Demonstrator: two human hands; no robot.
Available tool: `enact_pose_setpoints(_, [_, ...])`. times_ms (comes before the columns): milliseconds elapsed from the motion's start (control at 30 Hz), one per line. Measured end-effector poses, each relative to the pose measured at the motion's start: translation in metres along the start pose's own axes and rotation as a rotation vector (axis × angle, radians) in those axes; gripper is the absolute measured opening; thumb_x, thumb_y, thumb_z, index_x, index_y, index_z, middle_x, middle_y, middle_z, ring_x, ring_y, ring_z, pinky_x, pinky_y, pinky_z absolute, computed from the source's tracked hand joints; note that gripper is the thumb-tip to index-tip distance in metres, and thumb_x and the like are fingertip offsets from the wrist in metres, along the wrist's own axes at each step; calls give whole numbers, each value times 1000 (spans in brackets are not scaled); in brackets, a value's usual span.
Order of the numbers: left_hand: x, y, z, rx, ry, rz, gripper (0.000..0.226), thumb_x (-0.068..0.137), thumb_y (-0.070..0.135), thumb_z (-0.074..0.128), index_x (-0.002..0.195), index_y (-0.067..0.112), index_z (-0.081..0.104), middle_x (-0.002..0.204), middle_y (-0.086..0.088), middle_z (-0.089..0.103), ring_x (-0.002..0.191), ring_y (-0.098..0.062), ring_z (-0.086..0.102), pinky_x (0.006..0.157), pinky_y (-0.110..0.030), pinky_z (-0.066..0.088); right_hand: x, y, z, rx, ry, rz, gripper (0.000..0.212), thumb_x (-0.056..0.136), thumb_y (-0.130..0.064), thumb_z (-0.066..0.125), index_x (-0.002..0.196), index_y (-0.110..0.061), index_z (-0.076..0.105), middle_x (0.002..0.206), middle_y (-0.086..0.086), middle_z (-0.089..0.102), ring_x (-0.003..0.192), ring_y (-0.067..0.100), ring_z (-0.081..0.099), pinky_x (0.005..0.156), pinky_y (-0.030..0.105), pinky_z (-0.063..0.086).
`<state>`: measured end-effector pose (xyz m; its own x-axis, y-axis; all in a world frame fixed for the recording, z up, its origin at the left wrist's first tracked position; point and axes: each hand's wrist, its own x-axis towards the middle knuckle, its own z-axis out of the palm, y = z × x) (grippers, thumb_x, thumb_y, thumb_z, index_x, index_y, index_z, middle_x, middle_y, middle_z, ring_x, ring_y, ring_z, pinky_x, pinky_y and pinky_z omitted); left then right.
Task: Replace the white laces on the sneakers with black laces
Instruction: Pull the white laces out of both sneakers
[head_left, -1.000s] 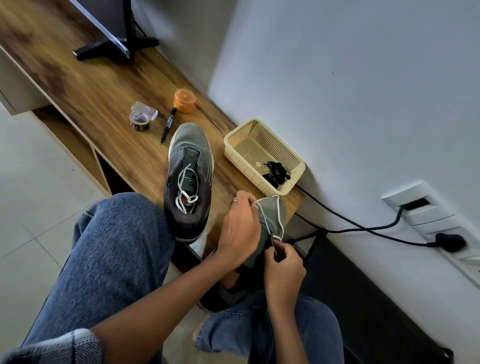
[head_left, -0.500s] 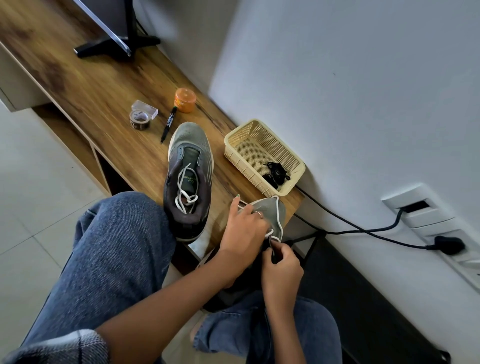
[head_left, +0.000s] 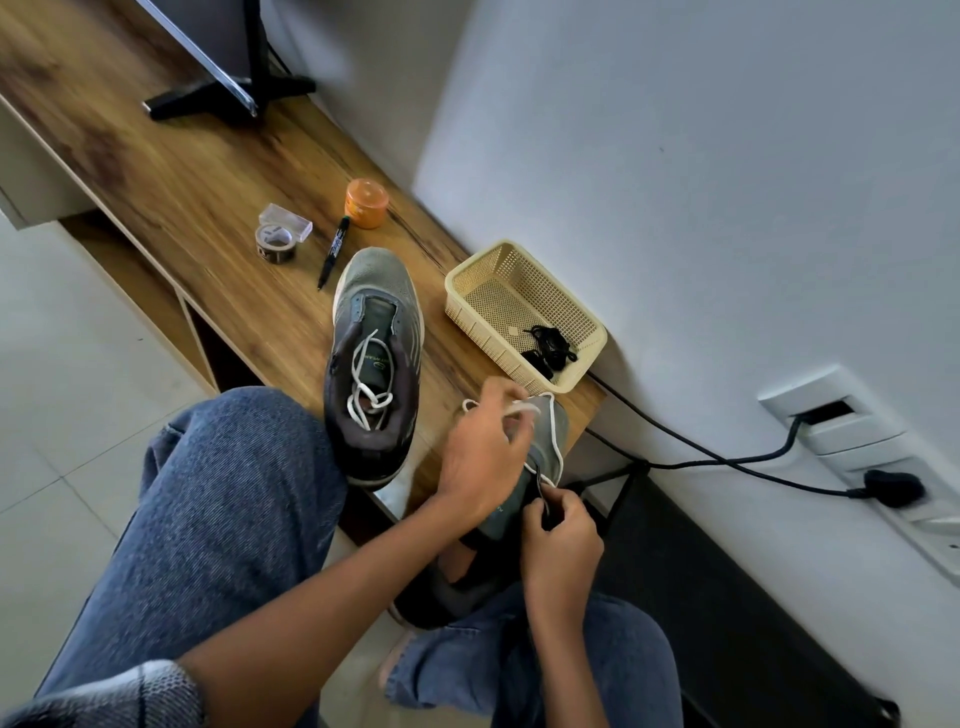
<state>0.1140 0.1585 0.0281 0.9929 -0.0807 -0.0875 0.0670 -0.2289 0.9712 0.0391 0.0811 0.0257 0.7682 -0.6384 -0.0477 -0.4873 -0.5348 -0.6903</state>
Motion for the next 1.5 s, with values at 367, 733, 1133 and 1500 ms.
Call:
enact_pose_setpoints(367, [-4, -7, 4, 994, -237, 263, 26, 92, 31, 49, 116, 26, 57, 115, 3, 63, 125, -21, 41, 116, -49, 13, -1, 0, 2, -29, -32, -43, 22, 91, -9, 56, 108, -11, 69, 98, -1, 68, 87, 8, 58, 77, 20, 43])
enact_pose_setpoints(733, [-7, -2, 7, 1101, -228, 271, 14, 96, 31, 50, 101, 21, 59, 99, 0, 66, 119, -22, 45, 111, -41, 16, -3, 0, 3, -54, -22, -49, 20, 90, -7, 56, 106, -9, 69, 97, 0, 68, 87, 11, 60, 75, 22, 45])
enact_pose_setpoints(1133, [3, 14, -8, -138, 106, -175, 8, 100, 9, 43, 102, 14, 48, 91, -2, 65, 76, -15, 62, 59, -23, 47, -8, 6, 9, -41, 87, -20, 22, 88, -4, 55, 104, -6, 69, 96, 9, 70, 90, 24, 64, 77, 32, 50])
enact_pose_setpoints(1500, [3, 0, -5, 509, -45, 111, 26, 90, 26, 58, 116, 31, 58, 123, 11, 54, 124, -15, 35, 109, -44, 12, -8, 6, 8, -82, 54, -31, 21, 89, -6, 55, 105, -8, 68, 96, 6, 69, 89, 22, 64, 72, 27, 46])
